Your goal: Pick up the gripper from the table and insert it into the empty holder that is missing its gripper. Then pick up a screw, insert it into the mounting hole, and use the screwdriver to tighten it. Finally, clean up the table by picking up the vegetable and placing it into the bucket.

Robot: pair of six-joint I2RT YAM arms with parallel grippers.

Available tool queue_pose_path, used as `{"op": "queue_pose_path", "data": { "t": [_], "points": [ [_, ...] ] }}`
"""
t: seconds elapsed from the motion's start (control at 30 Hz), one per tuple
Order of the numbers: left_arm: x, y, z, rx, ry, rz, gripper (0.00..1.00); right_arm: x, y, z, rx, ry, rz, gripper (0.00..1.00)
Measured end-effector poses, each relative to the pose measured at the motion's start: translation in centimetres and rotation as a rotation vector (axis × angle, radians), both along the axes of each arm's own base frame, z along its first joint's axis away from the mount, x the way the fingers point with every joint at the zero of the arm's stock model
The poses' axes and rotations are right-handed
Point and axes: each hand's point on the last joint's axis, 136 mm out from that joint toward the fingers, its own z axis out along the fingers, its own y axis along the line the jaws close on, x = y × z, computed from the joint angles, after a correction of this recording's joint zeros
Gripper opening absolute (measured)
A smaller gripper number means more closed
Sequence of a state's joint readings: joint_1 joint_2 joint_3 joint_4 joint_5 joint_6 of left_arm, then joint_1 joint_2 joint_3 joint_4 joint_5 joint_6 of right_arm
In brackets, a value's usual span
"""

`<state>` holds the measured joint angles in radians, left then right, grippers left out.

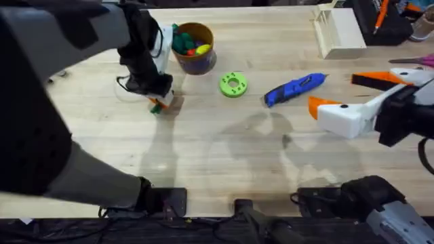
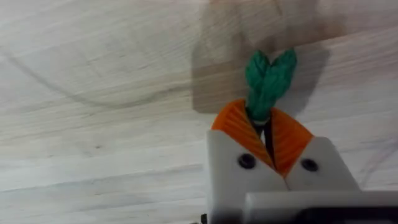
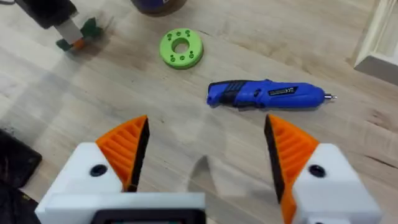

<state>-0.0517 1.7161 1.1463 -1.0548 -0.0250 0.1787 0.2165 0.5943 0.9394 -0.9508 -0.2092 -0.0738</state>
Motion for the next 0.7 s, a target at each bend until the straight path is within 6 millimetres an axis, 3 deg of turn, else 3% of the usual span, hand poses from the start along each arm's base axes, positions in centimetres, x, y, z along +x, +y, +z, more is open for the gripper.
{"op": "queue_pose_path", "data": {
  "t": [0.1, 0.23, 0.37, 0.5, 0.7],
  "points": [
    [1.4, 0.0, 3.1, -0.003, -0.093, 0.006, 0.026, 0.0, 0.0, 0.0, 0.0, 0.0, 0.0, 0.993],
    [3.7, -0.3, 9.6, -0.025, -0.279, 0.036, 0.026, 0.0, 0.0, 0.0, 0.0, 0.0, 0.0, 0.993],
    [4.8, -0.8, 15.1, -0.068, -0.401, 0.077, 0.026, 0.0, 0.0, 0.0, 0.0, 0.0, 0.0, 0.993],
    [5.7, -1.3, 17.7, -0.091, -0.464, 0.096, 0.026, 0.0, 0.0, 0.0, 0.0, 0.0, 0.0, 0.993],
    [7.3, -3.9, 17.5, -0.121, -0.468, 0.049, 0.026, 0.0, 0.0, 0.0, 0.0, 0.0, 0.0, 0.993]
  ]
}}
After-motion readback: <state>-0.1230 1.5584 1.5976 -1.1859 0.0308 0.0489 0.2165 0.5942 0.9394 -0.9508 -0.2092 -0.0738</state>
